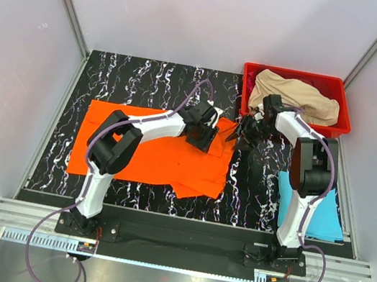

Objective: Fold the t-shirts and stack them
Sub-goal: Fold the tshirt

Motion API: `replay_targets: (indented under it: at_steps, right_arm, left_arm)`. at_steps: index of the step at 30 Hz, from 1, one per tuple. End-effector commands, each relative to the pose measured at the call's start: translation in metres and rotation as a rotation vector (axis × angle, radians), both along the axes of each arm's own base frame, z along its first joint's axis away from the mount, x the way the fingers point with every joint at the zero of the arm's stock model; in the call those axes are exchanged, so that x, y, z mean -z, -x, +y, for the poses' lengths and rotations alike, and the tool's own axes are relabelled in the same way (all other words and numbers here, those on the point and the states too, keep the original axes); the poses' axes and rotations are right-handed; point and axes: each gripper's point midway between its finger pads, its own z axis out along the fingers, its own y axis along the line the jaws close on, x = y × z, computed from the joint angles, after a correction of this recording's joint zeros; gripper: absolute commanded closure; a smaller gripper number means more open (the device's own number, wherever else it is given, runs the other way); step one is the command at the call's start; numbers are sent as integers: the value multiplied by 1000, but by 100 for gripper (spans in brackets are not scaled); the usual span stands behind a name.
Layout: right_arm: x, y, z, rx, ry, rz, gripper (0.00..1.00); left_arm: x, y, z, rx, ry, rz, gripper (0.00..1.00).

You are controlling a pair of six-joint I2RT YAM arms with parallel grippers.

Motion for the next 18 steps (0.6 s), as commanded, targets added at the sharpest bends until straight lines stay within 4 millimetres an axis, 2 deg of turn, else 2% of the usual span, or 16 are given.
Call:
replay_targets:
  at_steps: [1, 4, 5, 9, 12, 15, 16, 18]
  right_arm:
    - [-32, -5, 0, -24, -12, -114, 49]
    - [-34, -4, 0, -28, -14, -114, 49]
    - [-34, -3, 0, -28, -13, -112, 49]
    - [-32, -7, 1, -29, -18, -111, 50]
    - [-34, -15, 9, -19, -68, -114, 50]
    - [-32, -27, 17, 9, -114, -106, 50]
    - [-33, -32, 20, 25, -125, -101, 49]
    - [-31, -41, 23, 39, -143, -107, 50]
  left_arm:
    - [-6, -19, -11, -23, 13, -53, 56]
    - [-6, -23, -16, -17, 22, -54, 64]
    - [-5, -23, -16, -17, 19, -51, 74]
    - [-17, -27, -12, -27, 15, -64, 98]
    - [-27, -30, 1, -56, 18, -66, 100]
    - [-46, -34, 17, -85, 49, -68, 100]
    - [-47, -38, 26, -103, 54, -64, 100]
    - [-51, -38, 30, -102, 72, -43, 100]
